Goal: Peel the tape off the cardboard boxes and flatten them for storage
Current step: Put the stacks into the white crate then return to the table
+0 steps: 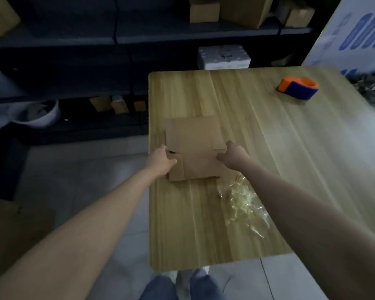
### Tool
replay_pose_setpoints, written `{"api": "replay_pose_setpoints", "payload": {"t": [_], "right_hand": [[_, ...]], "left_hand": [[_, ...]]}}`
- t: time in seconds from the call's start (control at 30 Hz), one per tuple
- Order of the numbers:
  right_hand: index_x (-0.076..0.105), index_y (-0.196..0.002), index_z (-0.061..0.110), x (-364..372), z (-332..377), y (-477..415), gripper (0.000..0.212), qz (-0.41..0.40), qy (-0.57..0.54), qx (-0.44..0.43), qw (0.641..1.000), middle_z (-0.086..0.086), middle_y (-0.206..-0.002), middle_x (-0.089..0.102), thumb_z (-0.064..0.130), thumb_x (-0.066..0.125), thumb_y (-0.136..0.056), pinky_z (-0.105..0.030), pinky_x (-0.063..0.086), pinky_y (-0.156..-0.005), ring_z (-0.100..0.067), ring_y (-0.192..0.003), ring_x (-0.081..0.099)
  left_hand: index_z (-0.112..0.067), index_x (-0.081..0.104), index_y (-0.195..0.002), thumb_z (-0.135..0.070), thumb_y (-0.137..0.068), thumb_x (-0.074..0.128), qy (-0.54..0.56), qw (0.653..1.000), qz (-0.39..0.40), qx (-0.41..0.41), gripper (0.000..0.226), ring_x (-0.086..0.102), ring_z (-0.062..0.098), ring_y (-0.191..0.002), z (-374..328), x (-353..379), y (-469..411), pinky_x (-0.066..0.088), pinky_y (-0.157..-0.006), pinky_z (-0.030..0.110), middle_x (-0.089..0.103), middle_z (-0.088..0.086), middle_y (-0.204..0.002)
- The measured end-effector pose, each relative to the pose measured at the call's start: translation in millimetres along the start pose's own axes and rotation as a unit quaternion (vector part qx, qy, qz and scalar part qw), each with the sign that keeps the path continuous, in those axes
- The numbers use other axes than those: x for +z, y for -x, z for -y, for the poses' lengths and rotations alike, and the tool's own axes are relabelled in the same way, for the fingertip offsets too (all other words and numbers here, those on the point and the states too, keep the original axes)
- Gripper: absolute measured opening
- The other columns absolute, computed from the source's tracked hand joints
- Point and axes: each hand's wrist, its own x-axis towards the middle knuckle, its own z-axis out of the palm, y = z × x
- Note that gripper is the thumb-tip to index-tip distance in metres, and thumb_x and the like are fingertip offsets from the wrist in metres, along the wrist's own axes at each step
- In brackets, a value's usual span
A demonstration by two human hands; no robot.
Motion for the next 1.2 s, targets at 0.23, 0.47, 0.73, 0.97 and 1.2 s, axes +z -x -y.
{"api": "replay_pose_setpoints", "payload": {"t": [0.23, 0.47, 0.73, 0.97, 1.2], "right_hand": [[0.054, -0.124, -0.006, 10, -5, -52, 0.057, 0.026, -0.246, 0.095, 0.964, -0.014, -0.109, 0.057, 0.036, 0.066, -0.087, -0.029, 0.043, -0.072, -0.031, -0.104, 0.059], [0.060, -0.114, -0.003, -7, -5, -83, 0.045, -0.028, -0.383, 0.136, 0.913, -0.013, -0.104, 0.064, 0.033, 0.067, -0.087, -0.033, 0.051, -0.084, -0.028, -0.100, 0.063], [0.057, -0.125, -0.001, -46, -45, -105, 0.042, -0.136, -0.400, 0.147, 0.894, -0.015, -0.117, 0.062, 0.028, 0.052, -0.094, -0.034, 0.047, -0.090, -0.031, -0.110, 0.059], [0.063, -0.101, 0.009, -51, -67, -110, 0.019, -0.148, -0.393, 0.126, 0.899, -0.010, -0.096, 0.061, 0.022, 0.052, -0.092, -0.028, 0.042, -0.074, -0.027, -0.092, 0.060], [0.059, -0.116, 0.006, -67, -51, -98, 0.030, -0.155, -0.402, 0.118, 0.895, -0.008, -0.102, 0.055, 0.025, 0.047, -0.096, -0.031, 0.039, -0.078, -0.026, -0.093, 0.053]], "left_hand": [[-0.011, 0.040, -0.140, -0.032, -0.093, 0.057, 0.092, 0.994, 0.034, -0.057, 0.054, 0.048, 0.024, -0.125, 6, 23, -28, 0.040, -0.099, 0.031, 0.049, 0.005, -0.140], [-0.004, 0.042, -0.137, -0.035, -0.098, 0.047, 0.110, 0.989, -0.009, -0.101, 0.050, 0.049, 0.028, -0.124, 1, 23, -43, 0.039, -0.091, 0.028, 0.049, 0.011, -0.138], [-0.006, 0.053, -0.130, -0.044, -0.075, 0.076, 0.189, 0.965, -0.001, -0.180, 0.070, 0.058, 0.029, -0.111, -5, 32, -69, 0.049, -0.092, 0.037, 0.059, 0.011, -0.127], [0.000, 0.053, -0.125, -0.016, -0.059, 0.090, 0.292, 0.919, 0.002, -0.266, 0.078, 0.058, 0.031, -0.111, -12, 53, -92, 0.048, -0.097, 0.043, 0.060, 0.016, -0.123], [-0.003, 0.053, -0.129, -0.019, -0.084, 0.071, 0.351, 0.909, -0.002, -0.224, 0.051, 0.056, 0.031, -0.114, -16, 31, -90, 0.046, -0.099, 0.043, 0.058, 0.014, -0.127]]}}
